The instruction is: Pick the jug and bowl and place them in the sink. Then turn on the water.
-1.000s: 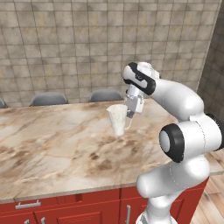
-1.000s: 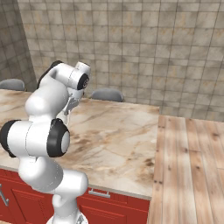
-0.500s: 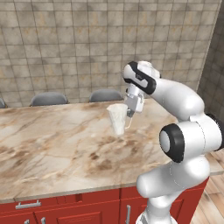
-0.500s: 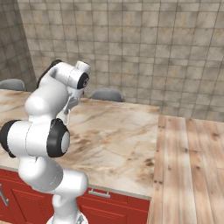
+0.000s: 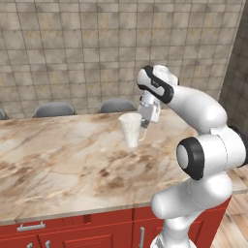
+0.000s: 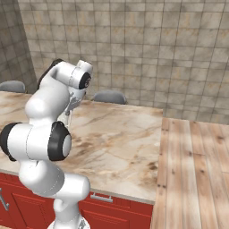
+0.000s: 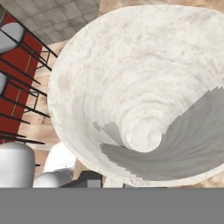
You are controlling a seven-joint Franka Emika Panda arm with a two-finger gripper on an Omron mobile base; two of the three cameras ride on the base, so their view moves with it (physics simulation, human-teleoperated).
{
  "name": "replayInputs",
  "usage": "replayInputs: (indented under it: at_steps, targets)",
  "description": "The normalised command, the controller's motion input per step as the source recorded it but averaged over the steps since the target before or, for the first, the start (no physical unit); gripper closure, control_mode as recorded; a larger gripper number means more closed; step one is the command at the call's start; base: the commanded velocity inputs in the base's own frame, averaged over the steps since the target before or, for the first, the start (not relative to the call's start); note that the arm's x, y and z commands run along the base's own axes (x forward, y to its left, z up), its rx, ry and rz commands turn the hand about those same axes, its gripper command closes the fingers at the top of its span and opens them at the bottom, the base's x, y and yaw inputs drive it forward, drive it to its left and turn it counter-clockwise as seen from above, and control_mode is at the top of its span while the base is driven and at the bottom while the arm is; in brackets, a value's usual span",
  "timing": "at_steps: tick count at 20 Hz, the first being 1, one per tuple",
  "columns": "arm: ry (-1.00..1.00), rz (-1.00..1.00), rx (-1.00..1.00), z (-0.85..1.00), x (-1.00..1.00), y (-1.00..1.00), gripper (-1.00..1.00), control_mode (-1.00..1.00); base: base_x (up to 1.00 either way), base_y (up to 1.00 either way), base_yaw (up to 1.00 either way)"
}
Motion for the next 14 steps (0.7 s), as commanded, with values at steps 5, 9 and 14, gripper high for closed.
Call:
replayInputs:
  at_steps: [5,9,14]
  targets:
    - [-0.02,0.0,0.0,0.0,-0.14,-0.09,1.0,-1.0,0.0,0.0,0.0]
    - [-0.08,0.0,0.0,0.0,-0.58,-0.08,1.0,-1.0,0.0,0.0,0.0]
    - [-0.1,0.0,0.0,0.0,-0.69,-0.01,1.0,-1.0,0.0,0.0,0.0]
